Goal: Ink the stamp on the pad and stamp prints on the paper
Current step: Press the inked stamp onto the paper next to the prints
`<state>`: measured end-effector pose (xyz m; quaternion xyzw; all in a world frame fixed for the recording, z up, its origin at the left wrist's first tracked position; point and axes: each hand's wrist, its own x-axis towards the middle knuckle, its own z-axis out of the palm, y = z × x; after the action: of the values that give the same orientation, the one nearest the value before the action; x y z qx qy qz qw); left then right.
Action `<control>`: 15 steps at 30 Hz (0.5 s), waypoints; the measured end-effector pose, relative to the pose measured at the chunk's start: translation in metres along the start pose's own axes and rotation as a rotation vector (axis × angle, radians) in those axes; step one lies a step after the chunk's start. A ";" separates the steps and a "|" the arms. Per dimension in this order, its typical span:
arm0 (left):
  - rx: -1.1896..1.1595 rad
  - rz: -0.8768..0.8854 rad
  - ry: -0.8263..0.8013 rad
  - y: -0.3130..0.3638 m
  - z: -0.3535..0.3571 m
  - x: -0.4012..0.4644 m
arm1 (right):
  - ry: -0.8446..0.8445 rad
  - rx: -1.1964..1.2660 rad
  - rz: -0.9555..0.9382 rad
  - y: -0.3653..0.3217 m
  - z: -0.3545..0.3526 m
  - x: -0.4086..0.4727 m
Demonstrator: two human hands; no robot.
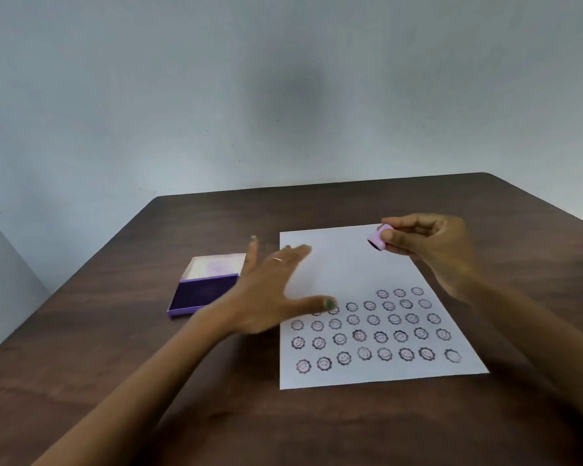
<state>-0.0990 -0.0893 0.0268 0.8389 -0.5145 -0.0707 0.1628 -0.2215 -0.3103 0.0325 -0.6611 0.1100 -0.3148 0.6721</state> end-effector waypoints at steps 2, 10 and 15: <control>0.061 0.027 -0.071 0.013 0.011 0.017 | -0.005 -0.076 -0.019 0.007 -0.003 0.000; 0.131 0.059 -0.232 0.007 0.036 0.023 | -0.194 -0.461 -0.114 0.010 0.005 -0.004; 0.119 0.042 -0.341 0.008 0.029 0.014 | -0.320 -0.604 -0.231 0.009 0.011 -0.013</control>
<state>-0.1078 -0.1105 0.0036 0.8121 -0.5551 -0.1781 0.0244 -0.2227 -0.2949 0.0216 -0.8789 0.0161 -0.2345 0.4151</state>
